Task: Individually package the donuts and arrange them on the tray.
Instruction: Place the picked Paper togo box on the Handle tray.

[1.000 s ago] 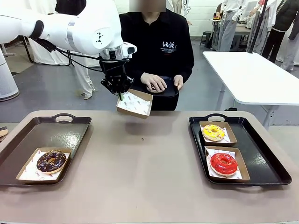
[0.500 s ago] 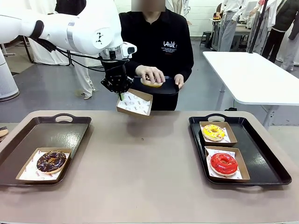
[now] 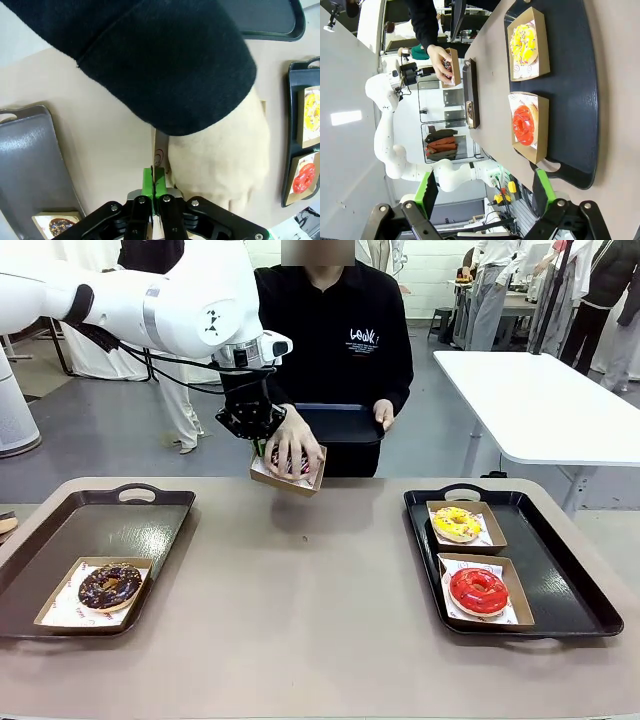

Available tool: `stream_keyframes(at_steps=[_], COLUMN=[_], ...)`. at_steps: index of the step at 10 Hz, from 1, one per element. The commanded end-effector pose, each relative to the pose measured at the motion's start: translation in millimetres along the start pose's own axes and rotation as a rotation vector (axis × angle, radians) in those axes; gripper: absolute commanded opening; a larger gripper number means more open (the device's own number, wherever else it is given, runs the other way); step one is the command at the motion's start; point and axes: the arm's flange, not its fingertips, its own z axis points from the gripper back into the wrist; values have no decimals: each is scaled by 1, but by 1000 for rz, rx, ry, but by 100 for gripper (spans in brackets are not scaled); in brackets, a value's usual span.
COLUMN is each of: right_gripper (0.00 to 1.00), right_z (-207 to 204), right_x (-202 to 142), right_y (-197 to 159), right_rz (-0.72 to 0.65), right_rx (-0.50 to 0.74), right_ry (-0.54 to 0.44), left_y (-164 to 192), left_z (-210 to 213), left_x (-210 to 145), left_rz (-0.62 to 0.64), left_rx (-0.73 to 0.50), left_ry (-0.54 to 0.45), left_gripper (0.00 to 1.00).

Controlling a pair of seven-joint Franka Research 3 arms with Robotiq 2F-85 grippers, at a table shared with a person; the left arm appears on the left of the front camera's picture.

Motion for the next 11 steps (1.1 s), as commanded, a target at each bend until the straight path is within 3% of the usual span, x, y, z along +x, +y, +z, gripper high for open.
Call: stream_keyframes(at_steps=[1, 11], right_gripper=[100, 100], right_z=[0, 0], right_x=[0, 0], right_y=[0, 0], right_rz=[-1, -1], right_rx=[1, 1], right_ry=[-2, -2], left_y=[0, 0], left_z=[3, 3], left_x=[0, 0], left_rz=[-10, -10], left_rx=[-8, -8], left_ry=[-9, -9], left_gripper=[0, 0])
